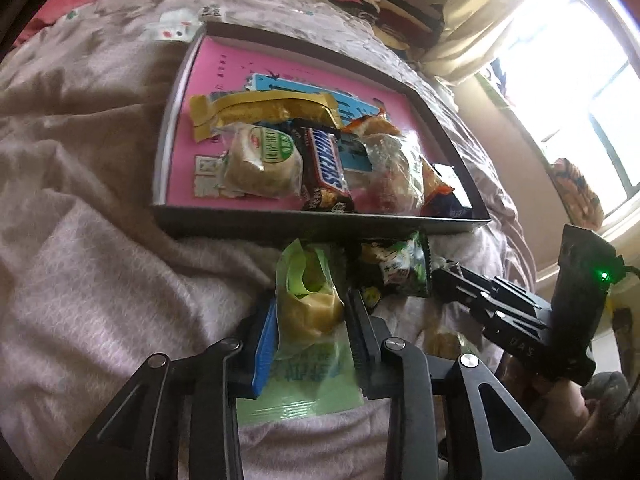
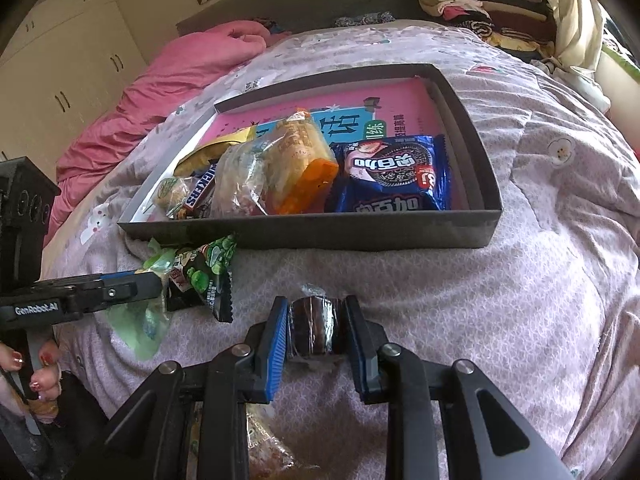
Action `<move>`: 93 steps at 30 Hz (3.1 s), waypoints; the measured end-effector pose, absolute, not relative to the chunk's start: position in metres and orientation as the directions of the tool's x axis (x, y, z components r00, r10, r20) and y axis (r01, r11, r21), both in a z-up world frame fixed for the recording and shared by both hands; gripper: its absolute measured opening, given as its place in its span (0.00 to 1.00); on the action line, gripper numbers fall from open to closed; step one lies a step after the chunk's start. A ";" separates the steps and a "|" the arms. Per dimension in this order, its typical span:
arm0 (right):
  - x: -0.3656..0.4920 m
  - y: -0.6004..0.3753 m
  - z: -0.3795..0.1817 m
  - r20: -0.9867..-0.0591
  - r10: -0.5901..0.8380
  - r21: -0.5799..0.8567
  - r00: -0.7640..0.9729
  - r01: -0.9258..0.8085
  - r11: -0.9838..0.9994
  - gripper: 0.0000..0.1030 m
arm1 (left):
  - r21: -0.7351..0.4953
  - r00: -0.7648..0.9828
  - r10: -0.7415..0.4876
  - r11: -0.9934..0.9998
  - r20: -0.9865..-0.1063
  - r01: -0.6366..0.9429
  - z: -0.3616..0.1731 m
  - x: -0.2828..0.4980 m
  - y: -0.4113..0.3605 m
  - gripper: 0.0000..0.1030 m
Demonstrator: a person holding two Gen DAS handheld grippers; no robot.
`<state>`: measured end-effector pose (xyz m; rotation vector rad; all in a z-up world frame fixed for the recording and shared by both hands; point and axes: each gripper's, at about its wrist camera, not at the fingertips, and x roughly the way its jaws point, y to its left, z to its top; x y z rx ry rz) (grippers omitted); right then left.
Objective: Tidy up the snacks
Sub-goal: 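Carry the dark cake and green-yellow bag over the tray and lower them in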
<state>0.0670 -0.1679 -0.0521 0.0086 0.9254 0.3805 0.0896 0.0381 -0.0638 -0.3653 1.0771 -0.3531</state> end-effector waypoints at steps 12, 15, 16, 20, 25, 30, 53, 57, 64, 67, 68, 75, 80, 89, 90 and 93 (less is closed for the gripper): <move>0.064 -0.169 -0.047 -0.763 0.338 0.178 0.550 -0.324 0.929 0.27 | -0.409 0.416 -0.409 0.908 -0.812 0.095 -0.068 0.087 0.030 0.32; 0.062 -0.170 -0.043 -0.751 0.348 0.184 0.561 -0.328 0.927 0.27 | -0.401 0.425 -0.402 0.911 -0.811 0.097 -0.065 0.086 0.029 0.31; 0.062 -0.170 -0.042 -0.748 0.348 0.183 0.565 -0.328 0.927 0.27 | -0.400 0.427 -0.403 0.911 -0.809 0.101 -0.062 0.085 0.029 0.31; 0.059 -0.173 -0.035 -0.726 0.363 0.196 0.584 -0.331 0.923 0.27 | -0.387 0.469 -0.391 0.916 -0.792 0.110 -0.046 0.080 0.031 0.31; 0.059 -0.178 -0.027 -0.704 0.375 0.212 0.603 -0.326 0.921 0.27 | -0.384 0.522 -0.386 0.916 -0.760 0.118 -0.022 0.078 0.036 0.31; 0.058 -0.183 -0.016 -0.669 0.384 0.217 0.636 -0.327 0.920 0.27 | -0.371 0.574 -0.360 0.923 -0.735 0.105 -0.004 0.080 0.043 0.31; 0.082 -0.214 0.009 -0.580 0.358 0.236 0.732 -0.270 0.933 0.27 | -0.325 0.653 -0.306 0.941 -0.693 0.095 0.023 0.112 0.035 0.32; 0.085 -0.215 0.012 -0.571 0.363 0.238 0.737 -0.275 0.932 0.27 | -0.323 0.653 -0.304 0.942 -0.694 0.095 0.023 0.117 0.032 0.32; 0.090 -0.214 0.013 -0.561 0.370 0.237 0.741 -0.285 0.929 0.27 | -0.322 0.645 -0.309 0.941 -0.699 0.102 0.018 0.132 0.022 0.32; 0.093 -0.215 0.012 -0.556 0.374 0.244 0.742 -0.285 0.927 0.27 | -0.322 0.638 -0.310 0.941 -0.705 0.101 0.012 0.137 0.019 0.32; 0.095 -0.216 0.012 -0.555 0.373 0.244 0.743 -0.283 0.928 0.27 | -0.322 0.636 -0.311 0.941 -0.706 0.103 0.010 0.137 0.019 0.32; 0.103 -0.220 0.014 -0.545 0.370 0.251 0.752 -0.274 0.928 0.27 | -0.312 0.627 -0.305 0.945 -0.717 0.102 0.003 0.144 0.014 0.32; 0.106 -0.220 0.015 -0.546 0.366 0.250 0.754 -0.271 0.930 0.27 | -0.316 0.619 -0.310 0.943 -0.721 0.104 -0.002 0.149 0.011 0.32; 0.113 -0.225 0.008 -0.566 0.352 0.258 0.746 -0.245 0.935 0.27 | -0.317 0.615 -0.313 0.943 -0.724 0.107 -0.008 0.153 0.008 0.32; 0.115 -0.225 0.007 -0.571 0.348 0.259 0.744 -0.239 0.936 0.27 | -0.316 0.616 -0.313 0.943 -0.723 0.107 -0.008 0.153 0.008 0.32; 0.118 -0.226 0.003 -0.581 0.342 0.262 0.738 -0.229 0.938 0.27 | -0.310 0.612 -0.309 0.945 -0.728 0.108 -0.010 0.155 0.007 0.32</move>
